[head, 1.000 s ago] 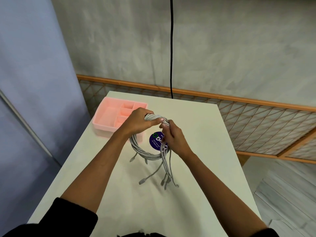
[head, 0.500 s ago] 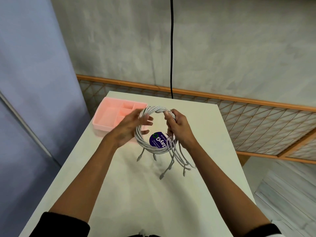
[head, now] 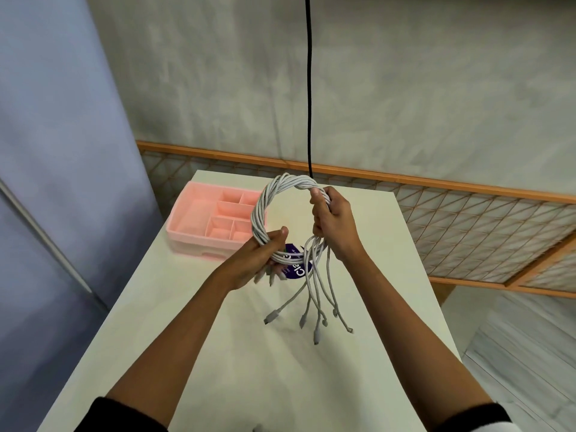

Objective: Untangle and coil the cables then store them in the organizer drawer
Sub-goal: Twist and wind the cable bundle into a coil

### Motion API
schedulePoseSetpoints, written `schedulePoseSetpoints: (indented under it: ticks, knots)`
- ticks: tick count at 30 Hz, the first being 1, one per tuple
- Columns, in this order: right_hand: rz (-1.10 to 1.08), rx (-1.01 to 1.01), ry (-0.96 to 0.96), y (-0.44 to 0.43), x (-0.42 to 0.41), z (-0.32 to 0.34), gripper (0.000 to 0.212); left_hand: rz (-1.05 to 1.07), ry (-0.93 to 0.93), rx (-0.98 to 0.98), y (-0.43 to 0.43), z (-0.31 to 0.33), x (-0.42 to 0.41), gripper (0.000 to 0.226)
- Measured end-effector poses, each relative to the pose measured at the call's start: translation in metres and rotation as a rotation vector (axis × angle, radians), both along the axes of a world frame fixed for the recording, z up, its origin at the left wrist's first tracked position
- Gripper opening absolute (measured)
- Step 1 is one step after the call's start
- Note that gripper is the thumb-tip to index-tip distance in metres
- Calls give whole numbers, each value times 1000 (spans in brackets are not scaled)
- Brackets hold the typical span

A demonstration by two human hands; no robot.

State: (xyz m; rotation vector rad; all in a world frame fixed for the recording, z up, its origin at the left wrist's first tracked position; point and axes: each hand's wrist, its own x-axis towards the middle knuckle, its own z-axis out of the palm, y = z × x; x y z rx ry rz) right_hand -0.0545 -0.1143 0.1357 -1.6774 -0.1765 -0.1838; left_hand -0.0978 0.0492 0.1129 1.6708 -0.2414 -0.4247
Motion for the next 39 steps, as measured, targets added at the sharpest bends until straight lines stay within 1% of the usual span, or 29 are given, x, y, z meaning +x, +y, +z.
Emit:
schedulePoseSetpoints:
  ticks: [3,5,7,9,10,12,13,14,15,17,19,21,24,26,28,29,31,32,33,34,36,37,39]
  knots:
    - [43,94,20,-2,0,2,27,5,12,-75,-1,0,2,34]
    - [60,112,16,-4,0,1,25,-42,3,5,0,0,4,30]
    - [90,87,-8,-8,0,0,22,-67,-11,104,0,0,4,35]
    - [79,5,-34,-12,1,-2,22,37,-57,115,-2,3,4,39]
    - [57,-57,-24,-12,0,-4,30,102,-100,106,-4,4,4,38]
    - [-26,-211,35,-6,-2,-14,62,225,-171,111,-10,3,6,36]
    - [-71,-261,99,0,-5,-20,78,286,-184,111,-13,1,7,36]
    - [-95,-274,186,6,-9,-25,87,349,-182,104,-15,-2,10,36]
    - [-101,-271,281,12,-12,-28,87,410,-169,91,-17,-4,12,36]
    - [-67,-325,420,18,-19,-31,71,509,-135,96,-17,-8,14,38]
    - [-68,-436,409,20,-24,-31,54,547,-111,112,-14,-11,14,44]
    - [-107,-569,317,20,-26,-30,41,583,-57,47,-9,-13,15,48]
    - [-139,-924,-22,16,-26,-32,32,653,32,-68,2,-11,16,48]
    - [-132,-1041,-196,11,-23,-32,33,659,33,-112,10,-9,15,47]
    - [-155,-1037,-222,7,-19,-32,36,657,0,-154,14,-6,14,46]
    - [-204,-1038,-214,6,-18,-32,39,663,-24,-165,15,-5,13,46]
    - [-305,-1062,-239,6,-16,-34,53,694,-87,-172,12,0,13,43]
    - [-361,-1074,-274,5,-16,-39,57,714,-121,-177,10,3,13,42]
    - [-382,-1030,-247,5,-15,-41,55,730,-155,-186,8,5,14,42]
    - [-382,-964,-228,4,-14,-45,48,741,-188,-192,6,7,16,43]
    - [-314,-788,-95,3,-11,-47,33,752,-235,-192,4,8,20,44]
    - [-307,-764,-80,2,-11,-48,30,752,-251,-196,4,7,21,44]
    - [-356,-781,-94,1,-9,-48,32,748,-284,-197,2,7,24,43]
